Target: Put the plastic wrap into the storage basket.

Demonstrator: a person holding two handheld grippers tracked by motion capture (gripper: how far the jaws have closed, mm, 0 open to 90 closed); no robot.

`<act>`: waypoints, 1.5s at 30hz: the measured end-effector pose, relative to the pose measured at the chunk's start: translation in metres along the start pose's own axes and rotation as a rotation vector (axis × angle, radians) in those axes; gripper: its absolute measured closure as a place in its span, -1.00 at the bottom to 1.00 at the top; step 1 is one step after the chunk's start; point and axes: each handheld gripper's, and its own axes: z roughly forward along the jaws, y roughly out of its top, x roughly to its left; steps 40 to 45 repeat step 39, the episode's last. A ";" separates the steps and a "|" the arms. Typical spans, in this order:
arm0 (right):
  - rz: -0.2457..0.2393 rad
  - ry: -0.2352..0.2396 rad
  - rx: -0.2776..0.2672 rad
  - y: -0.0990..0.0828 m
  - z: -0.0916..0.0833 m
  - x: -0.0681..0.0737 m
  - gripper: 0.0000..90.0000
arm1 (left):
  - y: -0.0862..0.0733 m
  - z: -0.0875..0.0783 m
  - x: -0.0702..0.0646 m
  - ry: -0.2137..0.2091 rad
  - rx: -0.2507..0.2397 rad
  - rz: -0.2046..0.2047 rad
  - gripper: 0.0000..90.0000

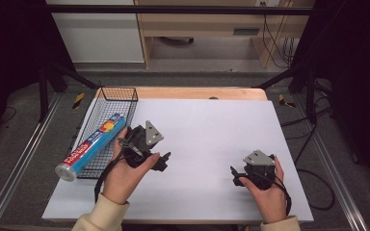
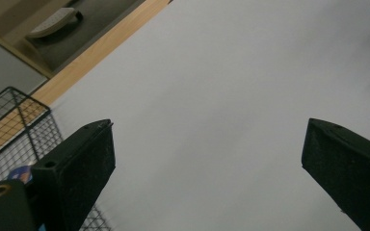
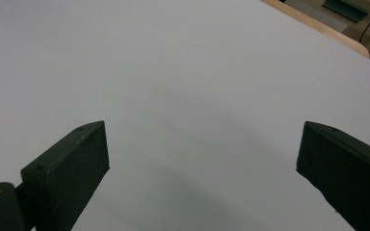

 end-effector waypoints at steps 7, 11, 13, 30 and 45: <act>0.012 -0.010 0.007 -0.005 -0.004 -0.003 -0.90 | 0.003 0.018 -0.009 -0.064 0.010 0.013 -0.89; 0.014 -0.012 0.007 -0.007 -0.005 -0.004 -0.90 | 0.003 0.025 -0.014 -0.091 0.014 0.024 -0.89; 0.022 -0.012 0.007 -0.008 -0.006 -0.004 -0.90 | 0.002 0.029 -0.017 -0.108 0.016 0.027 -0.89; 0.081 0.024 0.009 -0.018 -0.011 -0.008 -0.90 | -0.056 0.086 -0.018 -0.245 -0.023 0.013 -0.88; 0.212 0.048 -0.011 -0.028 -0.004 -0.019 -0.89 | -0.092 0.078 -0.006 -0.239 -0.124 0.019 -0.89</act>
